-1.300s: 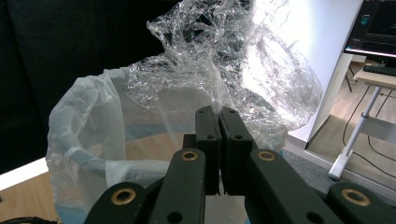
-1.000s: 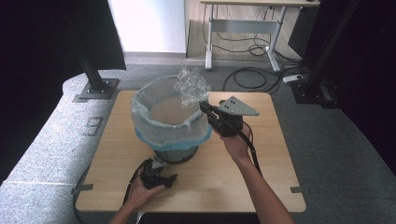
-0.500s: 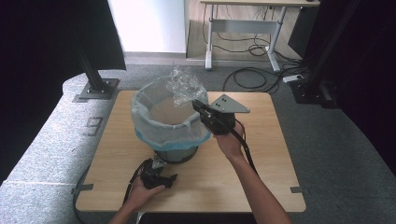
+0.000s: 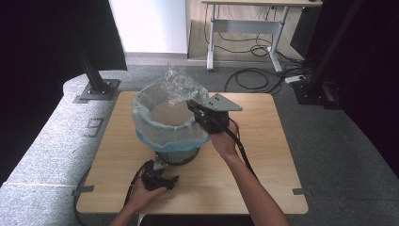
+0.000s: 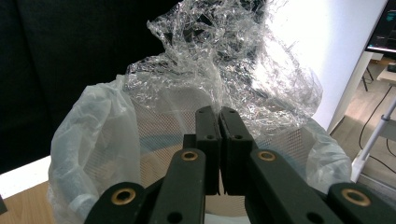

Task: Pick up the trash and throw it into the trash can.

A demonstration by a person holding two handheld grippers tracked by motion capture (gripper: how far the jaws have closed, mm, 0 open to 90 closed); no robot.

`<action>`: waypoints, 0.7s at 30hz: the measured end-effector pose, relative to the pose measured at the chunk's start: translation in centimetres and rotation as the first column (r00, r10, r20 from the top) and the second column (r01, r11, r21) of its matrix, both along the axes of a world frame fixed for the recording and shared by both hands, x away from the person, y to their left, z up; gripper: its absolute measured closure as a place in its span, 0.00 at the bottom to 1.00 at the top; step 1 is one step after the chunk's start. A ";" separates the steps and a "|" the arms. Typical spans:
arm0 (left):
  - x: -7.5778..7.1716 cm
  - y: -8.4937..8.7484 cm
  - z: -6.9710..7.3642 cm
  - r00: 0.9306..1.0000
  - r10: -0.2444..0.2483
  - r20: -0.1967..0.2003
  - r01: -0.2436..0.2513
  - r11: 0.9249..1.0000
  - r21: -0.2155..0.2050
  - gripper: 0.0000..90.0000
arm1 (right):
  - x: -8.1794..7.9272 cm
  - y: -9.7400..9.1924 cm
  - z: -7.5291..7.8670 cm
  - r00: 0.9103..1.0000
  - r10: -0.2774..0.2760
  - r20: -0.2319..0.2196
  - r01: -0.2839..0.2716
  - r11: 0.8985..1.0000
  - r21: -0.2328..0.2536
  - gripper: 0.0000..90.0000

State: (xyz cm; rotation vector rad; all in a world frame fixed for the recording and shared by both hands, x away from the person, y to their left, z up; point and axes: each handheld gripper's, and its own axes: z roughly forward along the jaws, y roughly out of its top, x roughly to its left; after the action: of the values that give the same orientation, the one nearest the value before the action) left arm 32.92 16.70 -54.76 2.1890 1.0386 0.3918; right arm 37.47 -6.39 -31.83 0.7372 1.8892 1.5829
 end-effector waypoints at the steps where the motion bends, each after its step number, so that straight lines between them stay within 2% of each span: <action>1: 0.0 0.0 0.0 1.000 0.000 0.000 0.000 1.000 0.000 0.16 | 0.0 0.1 0.0 1.000 0.002 0.000 -0.002 1.000 0.000 0.96; 5: 0.0 0.0 0.0 1.000 0.000 0.000 0.000 1.000 0.000 0.16 | 0.1 0.3 0.0 1.000 0.003 0.001 -0.003 1.000 -0.003 0.96; 9: 0.0 0.0 0.0 1.000 0.000 0.000 0.000 1.000 0.000 0.16 | 0.8 0.4 -0.1 1.000 -0.018 -0.008 0.018 1.000 0.006 0.94; 10: 0.0 0.0 0.0 1.000 -0.001 0.000 0.001 1.000 0.000 0.16 | 1.0 0.4 -0.2 1.000 -0.024 -0.011 0.024 1.000 0.002 0.88; 12: 0.0 0.0 0.0 1.000 -0.001 0.000 0.001 1.000 0.000 0.16 | 1.3 0.6 -0.5 0.998 -0.069 -0.008 0.068 0.997 -0.027 0.62; 13: 0.0 0.0 0.0 1.000 -0.001 0.000 0.001 1.000 0.000 0.16 | 1.3 0.6 -0.5 0.998 -0.069 -0.008 0.068 0.997 -0.027 0.62; 15: 0.0 0.0 0.0 1.000 -0.002 0.000 0.002 1.000 0.000 0.16 | 1.4 0.5 -0.9 0.990 -0.141 -0.006 0.141 0.989 -0.033 0.41; 17: 0.0 0.0 0.0 1.000 -0.001 0.001 0.001 1.000 -0.001 0.16 | 1.3 0.2 -1.0 0.988 -0.156 -0.023 0.155 0.988 -0.029 0.35; 21: 0.0 0.0 0.0 1.000 -0.002 0.000 0.002 1.000 0.000 0.16 | 0.9 -0.4 -1.0 0.987 -0.156 -0.030 0.156 0.987 -0.026 0.33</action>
State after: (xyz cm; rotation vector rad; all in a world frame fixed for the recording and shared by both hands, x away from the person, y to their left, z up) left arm 32.92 16.69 -54.76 2.1896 1.0365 0.3905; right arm 38.34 -6.79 -32.83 0.8827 1.8213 1.4579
